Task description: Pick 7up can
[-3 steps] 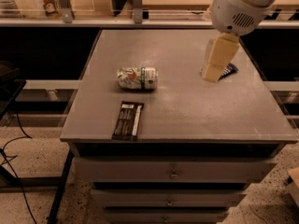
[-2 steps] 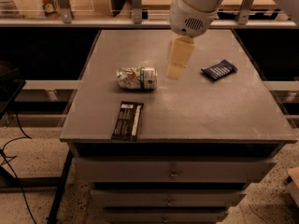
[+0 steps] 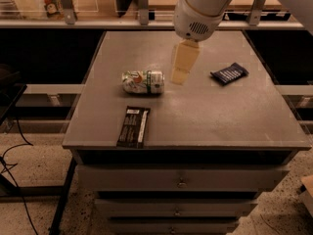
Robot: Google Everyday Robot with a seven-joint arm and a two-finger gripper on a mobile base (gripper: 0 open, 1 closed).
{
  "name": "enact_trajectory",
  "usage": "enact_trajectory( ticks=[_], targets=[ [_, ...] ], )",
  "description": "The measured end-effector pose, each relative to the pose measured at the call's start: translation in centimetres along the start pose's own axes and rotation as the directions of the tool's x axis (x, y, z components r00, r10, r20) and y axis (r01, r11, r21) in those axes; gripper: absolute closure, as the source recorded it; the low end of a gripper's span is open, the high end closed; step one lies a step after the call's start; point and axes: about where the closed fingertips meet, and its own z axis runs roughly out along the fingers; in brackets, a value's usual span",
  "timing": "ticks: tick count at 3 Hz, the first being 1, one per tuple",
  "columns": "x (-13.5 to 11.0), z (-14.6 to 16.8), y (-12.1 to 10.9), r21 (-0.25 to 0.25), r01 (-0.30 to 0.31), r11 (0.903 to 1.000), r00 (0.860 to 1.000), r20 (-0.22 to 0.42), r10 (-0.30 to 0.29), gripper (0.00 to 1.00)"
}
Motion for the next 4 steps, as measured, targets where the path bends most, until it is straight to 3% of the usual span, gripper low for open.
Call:
enact_trajectory(
  ticks=[2, 4],
  targets=[
    [-1.7, 4.0, -0.7, -0.005, 0.028, 0.9996, 0.998, -0.052, -0.028, 0.00],
    [-2.8, 8.9, -1.6, -0.079, 0.052, 0.9955, 0.993, -0.106, -0.060, 0.00]
  ],
)
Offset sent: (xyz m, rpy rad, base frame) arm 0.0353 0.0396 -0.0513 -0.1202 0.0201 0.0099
